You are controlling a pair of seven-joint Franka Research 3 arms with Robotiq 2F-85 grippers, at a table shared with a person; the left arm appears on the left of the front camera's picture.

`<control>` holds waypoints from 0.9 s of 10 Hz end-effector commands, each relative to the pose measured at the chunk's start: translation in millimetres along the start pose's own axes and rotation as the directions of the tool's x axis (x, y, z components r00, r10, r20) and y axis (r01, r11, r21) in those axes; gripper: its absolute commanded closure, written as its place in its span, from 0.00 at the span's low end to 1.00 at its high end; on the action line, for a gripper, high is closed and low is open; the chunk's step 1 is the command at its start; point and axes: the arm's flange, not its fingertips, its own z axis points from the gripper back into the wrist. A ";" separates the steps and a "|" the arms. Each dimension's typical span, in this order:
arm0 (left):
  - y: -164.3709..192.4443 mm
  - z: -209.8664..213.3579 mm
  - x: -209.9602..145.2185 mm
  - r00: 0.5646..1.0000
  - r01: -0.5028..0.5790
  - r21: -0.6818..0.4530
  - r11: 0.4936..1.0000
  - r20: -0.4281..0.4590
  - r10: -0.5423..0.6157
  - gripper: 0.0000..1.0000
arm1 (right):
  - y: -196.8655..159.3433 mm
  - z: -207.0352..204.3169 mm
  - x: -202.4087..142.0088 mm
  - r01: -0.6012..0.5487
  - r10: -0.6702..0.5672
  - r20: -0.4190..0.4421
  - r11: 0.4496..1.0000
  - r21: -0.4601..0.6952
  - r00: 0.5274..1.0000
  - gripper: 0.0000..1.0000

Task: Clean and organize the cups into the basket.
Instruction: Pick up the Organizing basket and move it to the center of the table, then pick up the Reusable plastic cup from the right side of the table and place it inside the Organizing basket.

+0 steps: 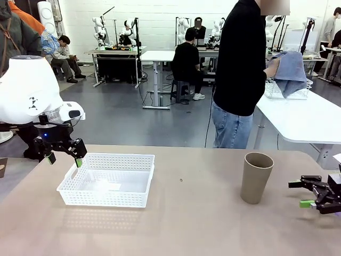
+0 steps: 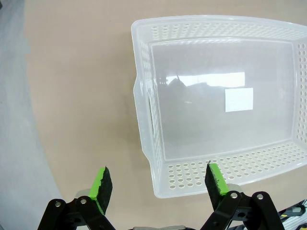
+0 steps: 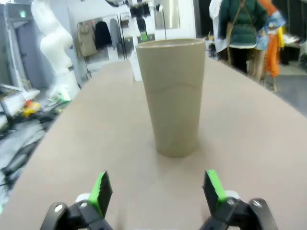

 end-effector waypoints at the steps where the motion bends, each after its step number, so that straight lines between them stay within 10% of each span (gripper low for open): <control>1: -5.2 -5.1 -1.4 0.999 -0.024 0.033 0.999 0.024 0.023 0.00 | -6.5 -13.1 4.8 -0.098 0.099 0.032 0.994 -0.045 0.995 0.00; 9: 0.0 0.0 0.0 1.000 0.000 0.000 1.000 0.000 0.000 0.00 | -21.4 -27.5 24.9 -0.070 0.072 0.048 0.997 -0.026 0.996 0.00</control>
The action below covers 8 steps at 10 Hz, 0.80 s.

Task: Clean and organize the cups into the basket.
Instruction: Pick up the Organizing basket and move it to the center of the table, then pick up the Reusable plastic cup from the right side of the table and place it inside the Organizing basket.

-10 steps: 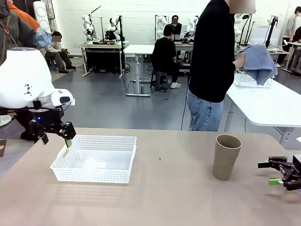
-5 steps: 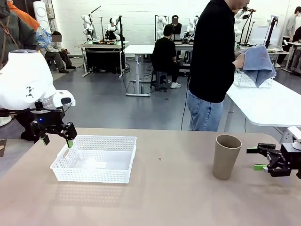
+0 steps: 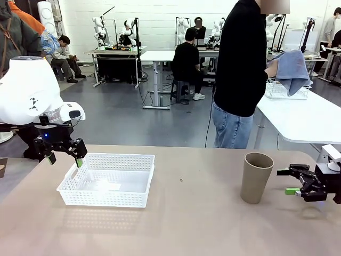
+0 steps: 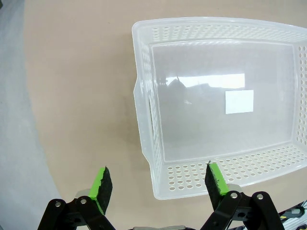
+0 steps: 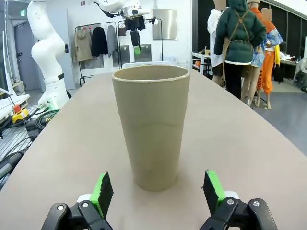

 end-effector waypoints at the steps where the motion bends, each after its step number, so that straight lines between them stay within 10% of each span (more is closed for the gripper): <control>1: -0.2 1.0 -0.6 1.000 0.006 0.000 1.000 -0.003 -0.006 0.00 | 1.3 0.5 2.9 -0.008 0.008 0.006 1.000 0.000 1.000 0.00; 8: -4.0 -7.9 7.1 0.999 -0.053 0.023 0.998 0.006 0.053 0.00 | -3.0 -30.4 -7.7 0.065 -0.065 0.035 0.998 0.017 0.997 0.00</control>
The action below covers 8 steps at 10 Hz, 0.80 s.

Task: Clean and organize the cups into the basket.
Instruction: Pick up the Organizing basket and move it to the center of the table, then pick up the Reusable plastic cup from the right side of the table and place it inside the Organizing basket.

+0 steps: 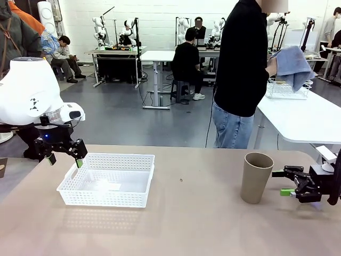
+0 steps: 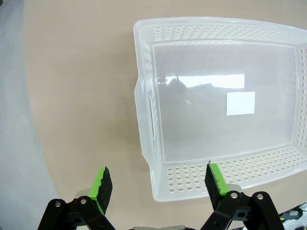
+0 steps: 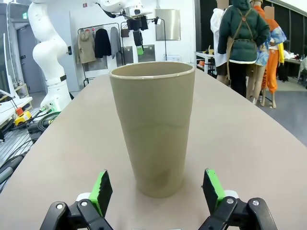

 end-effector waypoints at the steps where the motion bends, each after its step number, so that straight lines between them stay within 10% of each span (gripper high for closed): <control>1: -6.8 -8.3 7.4 0.999 -0.040 0.036 0.999 0.002 0.040 0.00 | -3.2 -13.9 -0.4 0.031 -0.031 0.019 0.999 -0.012 0.999 0.00; 8: -2.6 -33.5 15.3 0.996 -0.057 0.071 0.996 -0.058 0.061 0.00 | -9.0 -41.3 -3.4 0.019 -0.021 0.047 0.999 0.039 0.999 0.00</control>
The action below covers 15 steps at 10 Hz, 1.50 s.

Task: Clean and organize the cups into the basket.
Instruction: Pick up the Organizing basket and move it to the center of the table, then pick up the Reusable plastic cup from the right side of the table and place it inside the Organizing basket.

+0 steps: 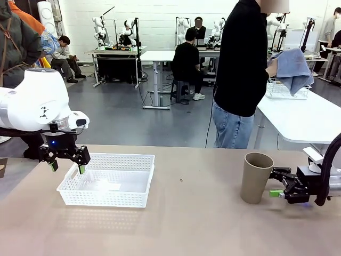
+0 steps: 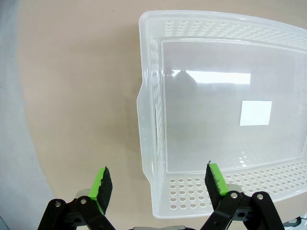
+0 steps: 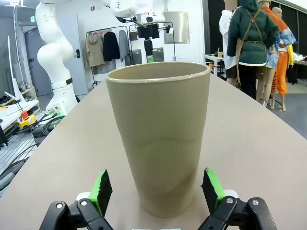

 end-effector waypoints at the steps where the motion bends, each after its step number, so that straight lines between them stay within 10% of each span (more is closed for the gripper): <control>1: 0.5 -3.4 3.8 1.000 -0.010 0.035 0.999 -0.010 0.011 0.00 | -7.8 -11.9 -0.9 -0.003 0.003 0.031 1.000 -0.006 1.000 0.00; 15: -4.1 -23.2 3.4 0.998 0.029 0.075 0.997 -0.064 -0.024 0.00 | -37.7 -71.2 -17.4 0.017 -0.017 -0.005 0.997 0.078 1.000 0.00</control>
